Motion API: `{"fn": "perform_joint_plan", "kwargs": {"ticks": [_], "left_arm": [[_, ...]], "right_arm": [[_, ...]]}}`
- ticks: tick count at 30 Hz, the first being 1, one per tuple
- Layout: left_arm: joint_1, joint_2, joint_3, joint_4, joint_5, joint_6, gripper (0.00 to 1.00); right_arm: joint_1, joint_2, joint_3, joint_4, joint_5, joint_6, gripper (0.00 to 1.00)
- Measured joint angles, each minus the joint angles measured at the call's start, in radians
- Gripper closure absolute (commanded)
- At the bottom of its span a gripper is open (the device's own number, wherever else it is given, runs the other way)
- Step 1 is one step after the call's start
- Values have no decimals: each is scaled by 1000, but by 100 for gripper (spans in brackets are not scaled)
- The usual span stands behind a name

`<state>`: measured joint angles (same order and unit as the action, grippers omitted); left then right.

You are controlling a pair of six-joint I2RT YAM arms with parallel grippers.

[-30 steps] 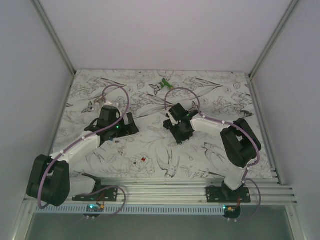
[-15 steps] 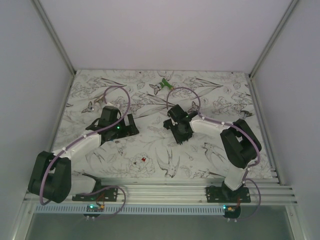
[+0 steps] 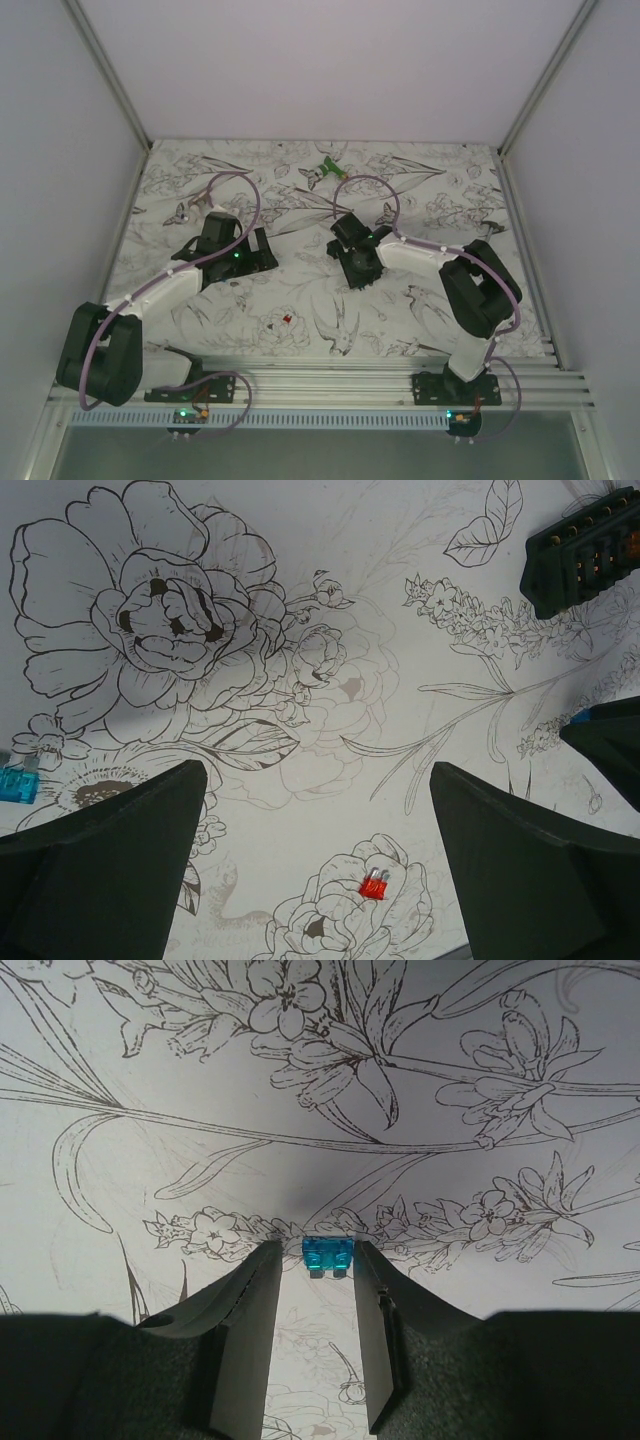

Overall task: Snap on the fuse box
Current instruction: Pick up the fuse from the center of the board.

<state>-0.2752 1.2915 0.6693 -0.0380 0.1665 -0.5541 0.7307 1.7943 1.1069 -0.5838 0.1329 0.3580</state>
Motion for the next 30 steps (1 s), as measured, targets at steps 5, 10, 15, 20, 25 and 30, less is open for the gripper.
{"fn": "perform_joint_plan", "kwargs": {"ticks": [5, 10, 15, 20, 25, 30], "left_arm": [[0, 0, 0, 0, 0, 0, 0], [0, 0, 0, 0, 0, 0, 0], [0, 0, 0, 0, 1, -4, 0], [0, 0, 0, 0, 10, -11, 0], [-3, 15, 1, 4, 34, -31, 2], [-24, 22, 6, 13, 50, -41, 3]], "right_arm": [[0, 0, 0, 0, 6, 10, 60], [0, 0, -1, 2, 8, 17, 65], [0, -2, -3, 8, 11, 17, 67], [0, -16, -22, 30, 14, 17, 70], [0, -45, -56, 58, 23, 18, 73], [0, -77, -70, 95, 30, 23, 73]]}}
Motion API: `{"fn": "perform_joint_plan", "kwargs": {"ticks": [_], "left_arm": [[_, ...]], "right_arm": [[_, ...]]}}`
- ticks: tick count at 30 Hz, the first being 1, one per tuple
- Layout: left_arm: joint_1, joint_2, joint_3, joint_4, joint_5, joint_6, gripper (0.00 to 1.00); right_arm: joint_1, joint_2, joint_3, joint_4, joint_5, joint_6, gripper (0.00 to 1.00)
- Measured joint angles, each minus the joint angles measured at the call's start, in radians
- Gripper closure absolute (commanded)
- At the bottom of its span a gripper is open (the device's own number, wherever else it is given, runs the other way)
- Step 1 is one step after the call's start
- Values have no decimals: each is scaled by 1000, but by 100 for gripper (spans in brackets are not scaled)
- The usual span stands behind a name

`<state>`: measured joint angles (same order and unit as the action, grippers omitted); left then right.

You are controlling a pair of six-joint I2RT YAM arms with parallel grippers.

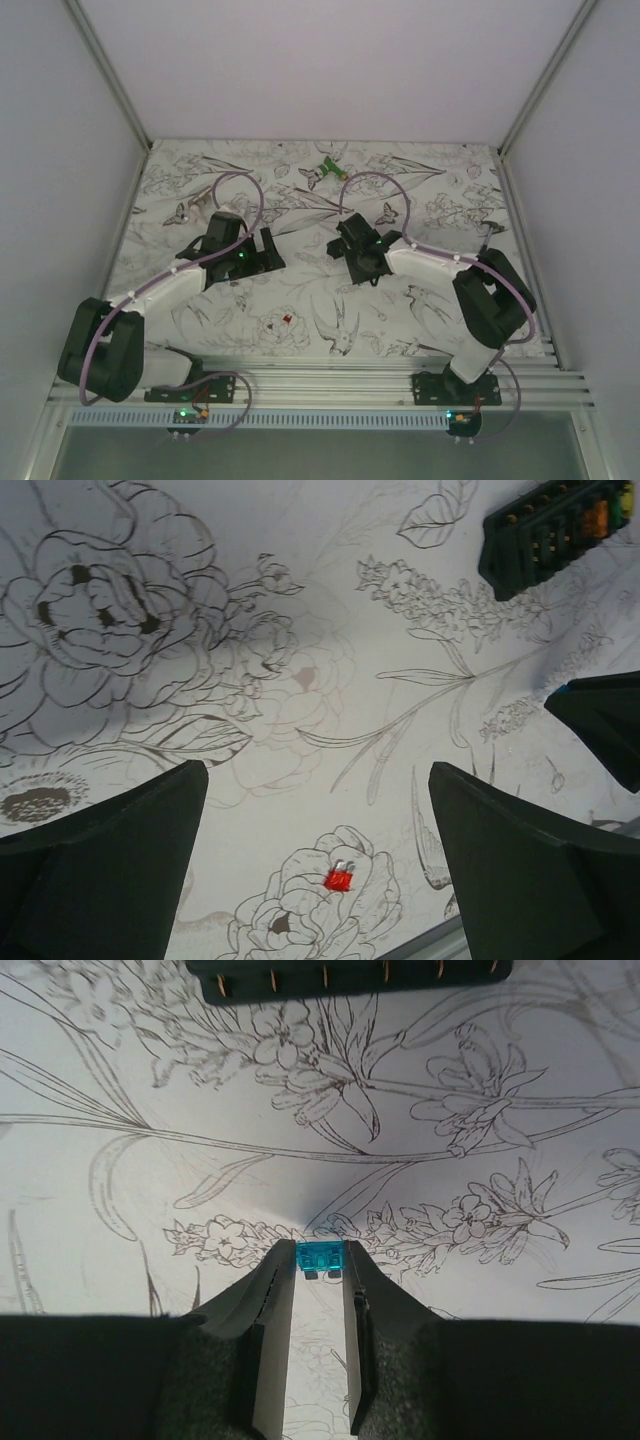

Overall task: Snap on the fuse box
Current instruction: Pick up the fuse from the center of the board.

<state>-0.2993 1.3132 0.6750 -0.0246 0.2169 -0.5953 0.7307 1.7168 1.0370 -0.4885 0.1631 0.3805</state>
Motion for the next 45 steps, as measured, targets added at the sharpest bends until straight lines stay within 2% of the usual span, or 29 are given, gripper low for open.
{"fn": "perform_joint_plan", "kwargs": {"ticks": [10, 17, 23, 24, 32, 45], "left_arm": [[-105, -10, 7, 123, 9, -36, 15], [-204, -147, -34, 286, -76, -32, 25], [-255, -168, -62, 422, -108, 21, 48], [-267, -166, -63, 444, -108, 32, 50], [-360, -105, -50, 568, -136, 124, 54], [-376, -58, -12, 641, -156, 171, 61]], "right_arm": [[0, -166, -19, 196, 3, 66, 72], [0, -280, -82, 396, -17, 153, 73], [2, -322, -111, 507, -25, 221, 72], [4, -330, -115, 522, -27, 234, 72], [8, -357, -142, 608, -58, 319, 71], [12, -369, -146, 643, -94, 369, 71]]}}
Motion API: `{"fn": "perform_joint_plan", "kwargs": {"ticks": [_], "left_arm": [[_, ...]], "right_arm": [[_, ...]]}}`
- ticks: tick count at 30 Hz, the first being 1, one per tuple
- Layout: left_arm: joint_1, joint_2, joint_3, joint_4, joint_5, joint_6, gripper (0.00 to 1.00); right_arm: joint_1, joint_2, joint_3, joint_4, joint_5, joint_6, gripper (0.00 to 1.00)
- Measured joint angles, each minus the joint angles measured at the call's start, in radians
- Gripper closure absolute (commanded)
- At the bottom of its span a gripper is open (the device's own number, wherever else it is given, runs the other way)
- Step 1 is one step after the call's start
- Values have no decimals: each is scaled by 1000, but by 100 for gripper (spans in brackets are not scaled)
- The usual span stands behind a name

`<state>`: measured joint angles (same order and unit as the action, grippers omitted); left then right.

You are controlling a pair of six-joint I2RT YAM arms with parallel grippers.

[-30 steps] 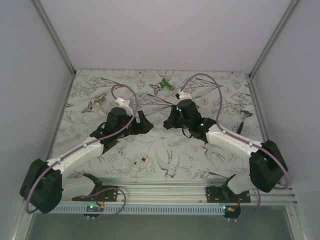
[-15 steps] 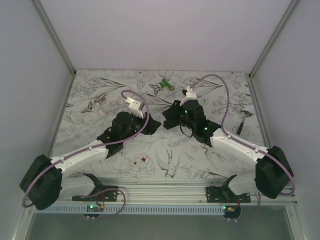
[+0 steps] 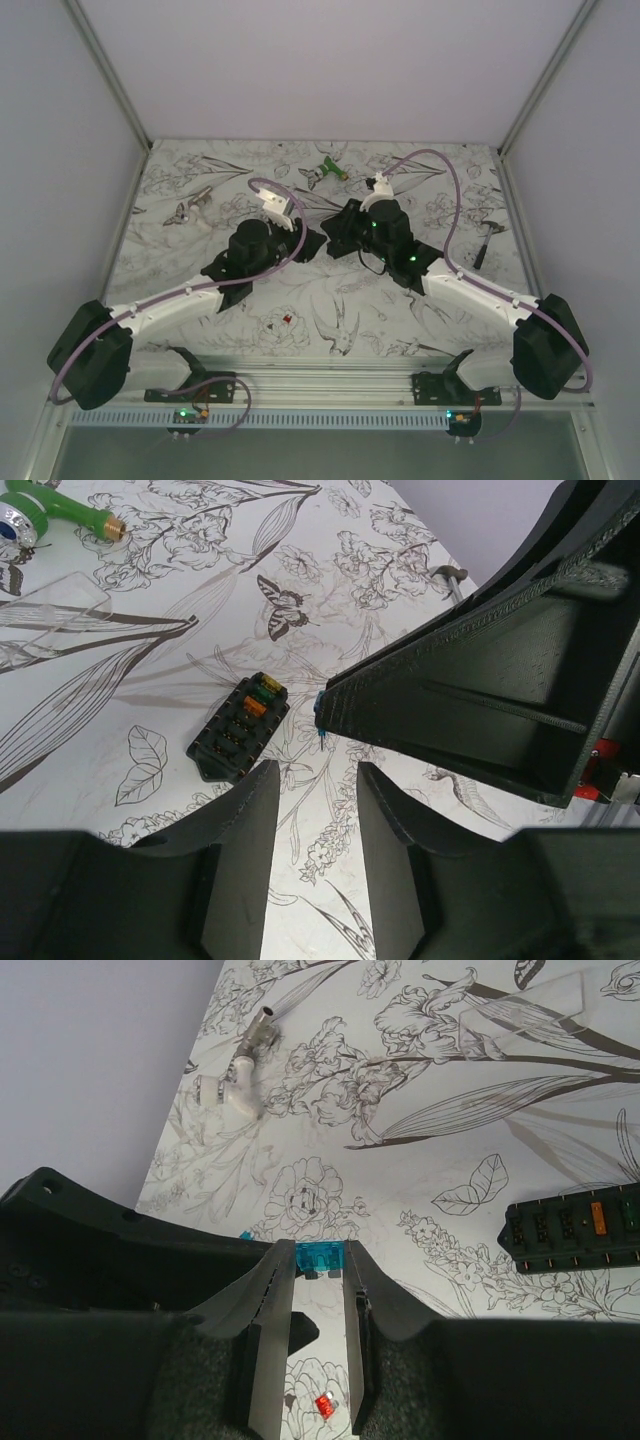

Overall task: Snap on the fuse box
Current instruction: Pick up the fuse from the center of the board.

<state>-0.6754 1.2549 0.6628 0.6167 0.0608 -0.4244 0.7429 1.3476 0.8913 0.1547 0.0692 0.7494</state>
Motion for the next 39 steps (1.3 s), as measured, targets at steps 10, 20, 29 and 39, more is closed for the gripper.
{"fn": "perform_joint_plan", "kwargs": {"ticks": [10, 20, 29, 39], "left_arm": [[0, 45, 14, 20, -14, 0, 74], [-5, 48, 19, 23, -18, 11, 100], [-5, 47, 19, 29, -10, 71, 100], [96, -24, -3, 19, 111, 127, 100]], "right_arm": [[4, 0, -9, 15, -23, 20, 71], [8, 0, -18, 37, -30, 31, 71], [8, -19, -32, 50, -29, 16, 42], [-23, -120, -8, -8, -107, -275, 0]]}}
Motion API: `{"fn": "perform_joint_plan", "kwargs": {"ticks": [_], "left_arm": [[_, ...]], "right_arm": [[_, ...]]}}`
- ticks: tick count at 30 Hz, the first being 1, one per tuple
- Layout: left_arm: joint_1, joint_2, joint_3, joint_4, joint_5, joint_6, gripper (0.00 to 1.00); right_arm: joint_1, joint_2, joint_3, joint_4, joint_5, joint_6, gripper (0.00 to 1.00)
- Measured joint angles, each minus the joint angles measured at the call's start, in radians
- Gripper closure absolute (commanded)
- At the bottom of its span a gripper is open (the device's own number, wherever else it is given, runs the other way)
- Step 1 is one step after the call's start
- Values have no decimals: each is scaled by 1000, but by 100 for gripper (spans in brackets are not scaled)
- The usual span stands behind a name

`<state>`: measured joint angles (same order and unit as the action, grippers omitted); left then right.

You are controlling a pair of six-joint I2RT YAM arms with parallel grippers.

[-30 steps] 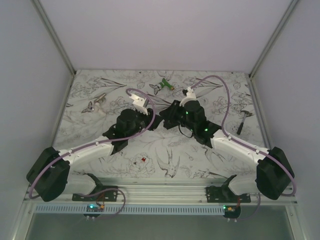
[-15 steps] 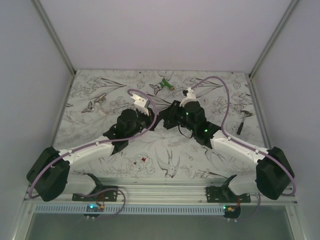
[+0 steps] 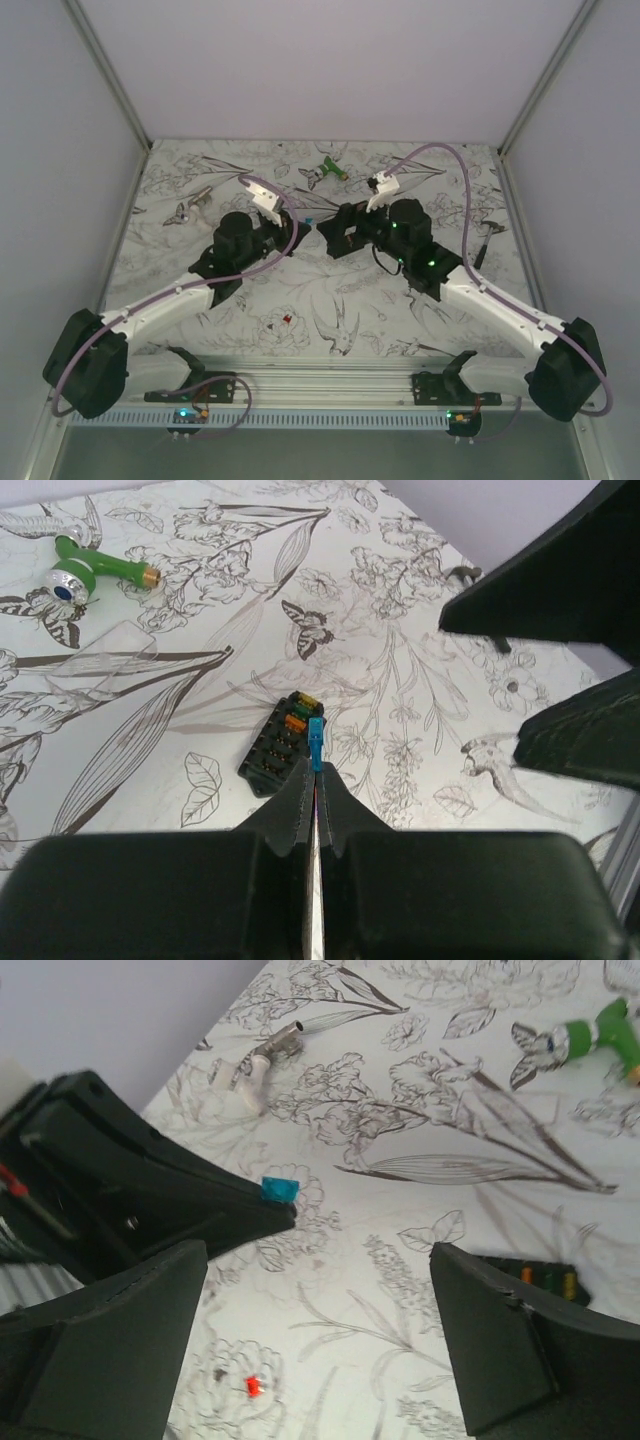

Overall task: Snap on the fuse box
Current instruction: Pick up the fuse from the center of the board.

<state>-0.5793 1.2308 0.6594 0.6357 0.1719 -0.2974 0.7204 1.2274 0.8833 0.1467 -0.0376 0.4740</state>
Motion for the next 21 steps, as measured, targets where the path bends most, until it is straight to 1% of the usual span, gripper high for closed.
{"fn": "perform_joint_plan", "kwargs": {"ticks": [4, 8, 13, 18, 19, 21], "left_arm": [[29, -34, 6, -65, 74, 39, 100], [32, -58, 25, -133, 150, 86, 100], [39, -66, 59, -196, 251, 127, 100], [46, -66, 101, -236, 364, 156, 100], [47, -65, 110, -245, 387, 161, 100], [48, -62, 126, -257, 426, 163, 100]], "right_arm": [[-6, -47, 0, -31, -29, -139, 0], [-26, -81, 6, -58, -56, -235, 0], [-120, -67, 54, -111, -219, -320, 0], [-156, -61, 58, -122, -373, -385, 0], [-167, -57, 62, -128, -425, -398, 1], [-180, -41, 79, -143, -495, -418, 9]]}}
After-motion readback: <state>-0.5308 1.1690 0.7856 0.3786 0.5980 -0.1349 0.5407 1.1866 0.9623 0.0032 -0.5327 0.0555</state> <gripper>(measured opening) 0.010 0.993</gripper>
